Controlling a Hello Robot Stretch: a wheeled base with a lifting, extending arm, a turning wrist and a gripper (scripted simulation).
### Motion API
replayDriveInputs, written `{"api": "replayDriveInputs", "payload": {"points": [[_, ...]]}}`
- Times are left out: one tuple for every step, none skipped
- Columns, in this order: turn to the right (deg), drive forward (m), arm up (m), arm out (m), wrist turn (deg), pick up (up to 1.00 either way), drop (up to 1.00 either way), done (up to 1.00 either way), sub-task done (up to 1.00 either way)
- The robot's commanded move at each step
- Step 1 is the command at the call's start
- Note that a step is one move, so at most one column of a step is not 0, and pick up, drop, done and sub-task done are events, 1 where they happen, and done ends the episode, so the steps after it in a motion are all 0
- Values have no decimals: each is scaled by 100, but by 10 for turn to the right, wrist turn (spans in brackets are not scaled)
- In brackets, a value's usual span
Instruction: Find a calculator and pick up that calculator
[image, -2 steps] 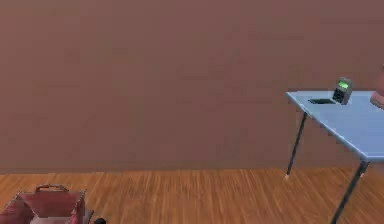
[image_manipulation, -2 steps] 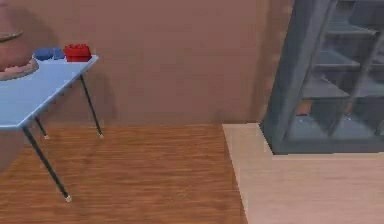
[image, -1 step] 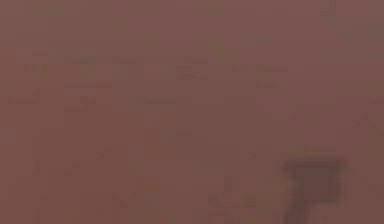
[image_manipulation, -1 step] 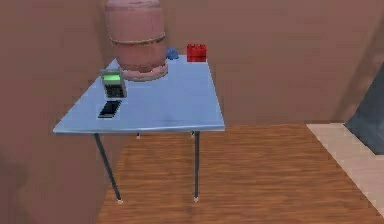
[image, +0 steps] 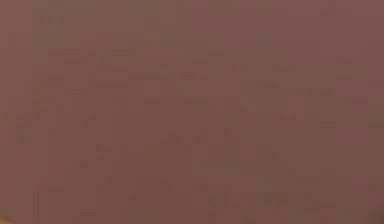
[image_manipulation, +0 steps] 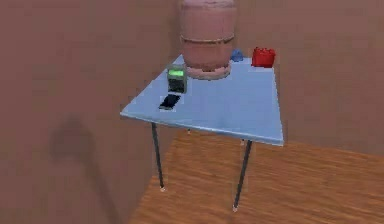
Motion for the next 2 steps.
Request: {"api": "replayDriveInputs", "payload": {"points": [[450,0,0,0,0,0,0,0,0],[300,0,0,0,0,0,0,0,0]]}}
